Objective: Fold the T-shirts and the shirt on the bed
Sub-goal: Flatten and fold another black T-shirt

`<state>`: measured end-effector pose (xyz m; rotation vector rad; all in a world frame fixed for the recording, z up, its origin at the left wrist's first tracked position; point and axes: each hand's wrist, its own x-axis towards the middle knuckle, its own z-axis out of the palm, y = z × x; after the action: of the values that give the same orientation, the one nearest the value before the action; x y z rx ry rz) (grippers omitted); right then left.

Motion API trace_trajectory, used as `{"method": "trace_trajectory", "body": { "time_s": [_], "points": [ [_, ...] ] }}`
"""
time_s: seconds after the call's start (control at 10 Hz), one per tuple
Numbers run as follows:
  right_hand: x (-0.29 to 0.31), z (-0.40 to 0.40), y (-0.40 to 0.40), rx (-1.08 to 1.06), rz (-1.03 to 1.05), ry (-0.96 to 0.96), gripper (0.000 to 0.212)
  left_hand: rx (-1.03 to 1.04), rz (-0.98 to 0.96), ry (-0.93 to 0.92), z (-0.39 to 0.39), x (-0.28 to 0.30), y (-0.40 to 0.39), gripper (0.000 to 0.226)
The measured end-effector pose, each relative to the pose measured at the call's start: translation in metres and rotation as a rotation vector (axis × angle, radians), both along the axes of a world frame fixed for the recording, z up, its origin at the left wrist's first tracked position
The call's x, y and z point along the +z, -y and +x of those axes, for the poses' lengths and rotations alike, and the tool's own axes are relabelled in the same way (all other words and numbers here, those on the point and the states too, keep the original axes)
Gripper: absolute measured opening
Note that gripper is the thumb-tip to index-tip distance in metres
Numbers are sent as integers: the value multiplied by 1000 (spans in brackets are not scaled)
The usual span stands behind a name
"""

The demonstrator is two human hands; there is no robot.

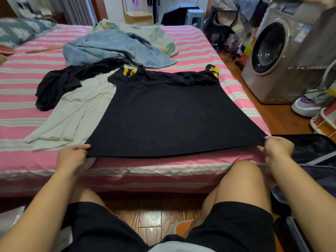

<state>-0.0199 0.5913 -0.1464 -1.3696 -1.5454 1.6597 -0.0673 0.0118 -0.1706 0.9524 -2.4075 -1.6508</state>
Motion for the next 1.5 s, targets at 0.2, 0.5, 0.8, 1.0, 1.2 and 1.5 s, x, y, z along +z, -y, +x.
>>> {"method": "trace_trajectory", "body": {
  "time_s": [0.2,0.5,0.8,1.0,1.2,1.5],
  "points": [
    [14,20,16,352,454,713,33,-315,-683,122,7,7,2,25],
    [28,-29,-6,1090,688,1339,25,-731,-1232,517,-13,31,-28,38],
    [65,-191,30,1135,1170,669,15,-953,-818,63,-163,32,-168,43],
    [-19,-382,74,1271,1898,383,56,-903,-1314,-489,-364,-25,-181,50],
    [-64,-477,83,1366,1779,356,59,-563,-889,-412,-430,-70,-164,36],
    [-17,-504,69,1553,1312,423,48,-889,-994,-144,-492,-10,-155,72]
  ]
}}
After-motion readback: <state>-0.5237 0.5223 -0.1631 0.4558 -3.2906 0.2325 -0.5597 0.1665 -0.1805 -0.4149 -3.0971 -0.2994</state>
